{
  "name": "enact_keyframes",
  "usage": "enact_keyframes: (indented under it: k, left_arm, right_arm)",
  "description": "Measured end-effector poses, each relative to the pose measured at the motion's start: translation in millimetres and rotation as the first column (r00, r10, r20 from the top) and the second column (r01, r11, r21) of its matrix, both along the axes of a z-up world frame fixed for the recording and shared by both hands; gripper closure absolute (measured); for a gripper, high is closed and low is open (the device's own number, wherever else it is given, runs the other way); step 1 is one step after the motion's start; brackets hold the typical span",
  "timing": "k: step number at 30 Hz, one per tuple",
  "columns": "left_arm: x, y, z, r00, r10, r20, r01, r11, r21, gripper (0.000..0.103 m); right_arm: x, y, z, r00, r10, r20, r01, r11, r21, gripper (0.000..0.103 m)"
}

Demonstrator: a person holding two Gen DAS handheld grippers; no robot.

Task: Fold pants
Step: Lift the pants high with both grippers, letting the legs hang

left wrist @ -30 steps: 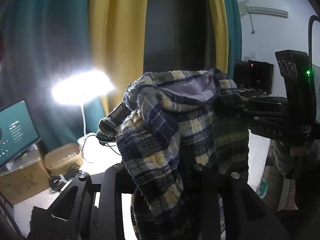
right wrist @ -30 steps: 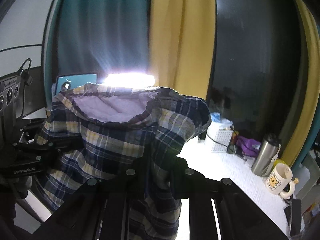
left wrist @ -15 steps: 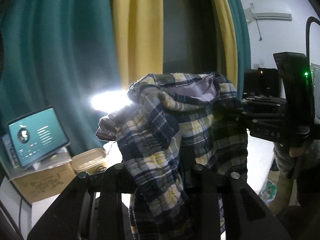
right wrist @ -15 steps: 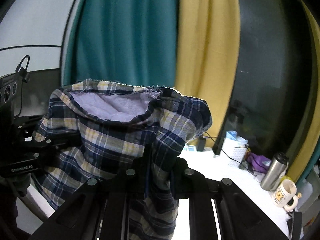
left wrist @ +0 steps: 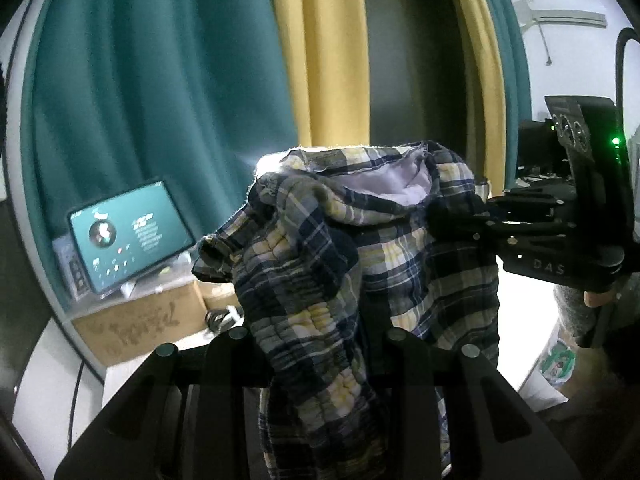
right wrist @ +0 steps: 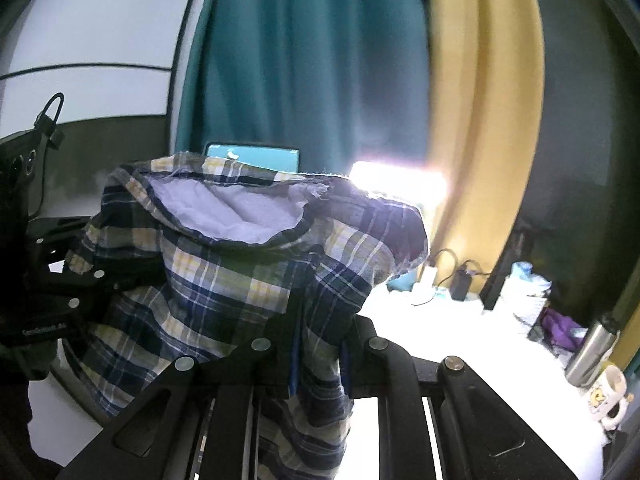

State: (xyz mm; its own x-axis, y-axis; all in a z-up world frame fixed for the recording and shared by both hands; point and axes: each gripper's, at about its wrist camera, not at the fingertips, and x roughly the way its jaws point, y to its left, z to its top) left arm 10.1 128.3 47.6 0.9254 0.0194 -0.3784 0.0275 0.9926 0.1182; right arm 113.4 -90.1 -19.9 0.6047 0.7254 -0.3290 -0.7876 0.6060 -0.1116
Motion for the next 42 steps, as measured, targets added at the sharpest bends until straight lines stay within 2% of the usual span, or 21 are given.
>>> enact_keyframes:
  k: [9, 30, 42]
  left_arm:
    - [8.3, 12.5, -25.2, 0.996, 0.033, -0.079, -0.035, 0.999, -0.023, 0.074]
    - [89.0, 42.0, -75.3, 0.968, 0.053, -0.245, -0.075, 0.994, -0.082, 0.074]
    - [117.1, 58.8, -98.3, 0.948, 0.069, -0.309, -0.11, 0.987, -0.116, 0.074]
  right_arm:
    - [23.8, 24.3, -28.7, 0.996, 0.025, -0.083, -0.028, 0.999, -0.034, 0.087]
    - [107.8, 68.6, -81.3, 0.967, 0.005, -0.256, -0.03, 0.995, -0.091, 0.087]
    - [143.0, 94.0, -105.5, 0.948, 0.003, -0.317, -0.044, 0.992, -0.122, 0.087]
